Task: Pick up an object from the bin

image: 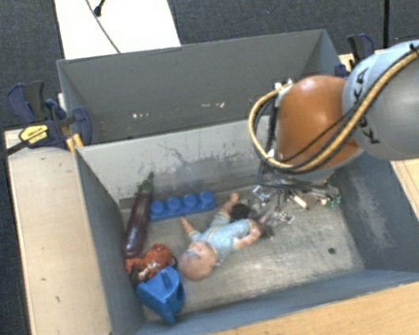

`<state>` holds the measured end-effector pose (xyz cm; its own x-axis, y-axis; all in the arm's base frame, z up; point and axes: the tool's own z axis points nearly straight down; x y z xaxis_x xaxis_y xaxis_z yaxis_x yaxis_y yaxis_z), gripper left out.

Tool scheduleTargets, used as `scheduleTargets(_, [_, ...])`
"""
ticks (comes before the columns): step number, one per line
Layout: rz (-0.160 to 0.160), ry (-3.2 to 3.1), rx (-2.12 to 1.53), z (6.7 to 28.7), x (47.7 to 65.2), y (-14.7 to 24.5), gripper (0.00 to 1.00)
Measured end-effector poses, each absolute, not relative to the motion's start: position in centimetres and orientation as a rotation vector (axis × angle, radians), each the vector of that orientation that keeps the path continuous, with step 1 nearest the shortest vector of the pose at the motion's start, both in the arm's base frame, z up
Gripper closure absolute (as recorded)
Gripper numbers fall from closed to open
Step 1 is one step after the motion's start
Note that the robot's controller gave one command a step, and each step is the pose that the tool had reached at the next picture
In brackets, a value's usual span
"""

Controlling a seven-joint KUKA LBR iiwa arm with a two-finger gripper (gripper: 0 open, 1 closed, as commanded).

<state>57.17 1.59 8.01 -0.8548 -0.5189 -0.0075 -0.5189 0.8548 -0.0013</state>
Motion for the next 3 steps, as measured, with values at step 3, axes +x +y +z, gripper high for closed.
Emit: scheduleTargets(3, [0.003, 2.994, -0.955, 16.5, 56.9, 1.4, 1.00])
